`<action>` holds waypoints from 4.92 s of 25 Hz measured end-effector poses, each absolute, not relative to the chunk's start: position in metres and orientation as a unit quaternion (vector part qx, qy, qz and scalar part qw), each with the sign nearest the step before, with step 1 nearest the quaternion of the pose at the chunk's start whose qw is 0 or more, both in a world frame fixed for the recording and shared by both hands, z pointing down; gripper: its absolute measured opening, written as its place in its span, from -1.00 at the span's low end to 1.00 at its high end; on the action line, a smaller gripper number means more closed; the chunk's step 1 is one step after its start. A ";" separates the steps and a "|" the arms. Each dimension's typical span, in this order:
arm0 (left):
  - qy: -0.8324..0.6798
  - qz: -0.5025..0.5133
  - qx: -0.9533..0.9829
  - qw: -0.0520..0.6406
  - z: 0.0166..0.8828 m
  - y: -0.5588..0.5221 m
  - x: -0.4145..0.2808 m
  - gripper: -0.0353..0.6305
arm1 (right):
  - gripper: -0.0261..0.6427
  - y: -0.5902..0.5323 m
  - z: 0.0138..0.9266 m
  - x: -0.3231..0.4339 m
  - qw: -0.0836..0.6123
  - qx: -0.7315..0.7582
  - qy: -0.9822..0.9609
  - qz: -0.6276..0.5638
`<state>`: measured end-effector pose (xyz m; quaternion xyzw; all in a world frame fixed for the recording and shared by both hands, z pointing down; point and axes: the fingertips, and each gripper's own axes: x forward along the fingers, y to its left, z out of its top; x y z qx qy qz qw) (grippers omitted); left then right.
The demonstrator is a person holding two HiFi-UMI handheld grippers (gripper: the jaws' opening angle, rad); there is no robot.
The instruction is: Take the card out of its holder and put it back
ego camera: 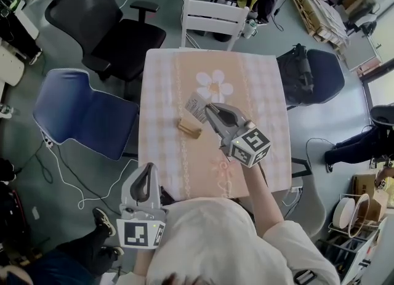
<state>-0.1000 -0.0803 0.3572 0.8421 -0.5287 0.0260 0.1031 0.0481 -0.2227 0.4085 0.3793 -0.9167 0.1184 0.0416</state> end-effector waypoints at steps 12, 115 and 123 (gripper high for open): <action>-0.512 0.014 0.855 0.087 0.346 -0.073 -0.094 -0.89 | -0.86 -0.168 0.293 0.082 -0.045 0.460 -0.885 0.054; -0.493 0.011 0.862 0.118 0.352 -0.055 -0.094 -0.89 | -0.86 -0.042 0.345 0.099 -0.017 0.502 -0.856 0.119; -0.512 0.008 0.851 0.120 0.350 -0.056 -0.107 -0.89 | -0.86 -0.062 0.333 0.106 -0.018 0.470 -0.877 0.096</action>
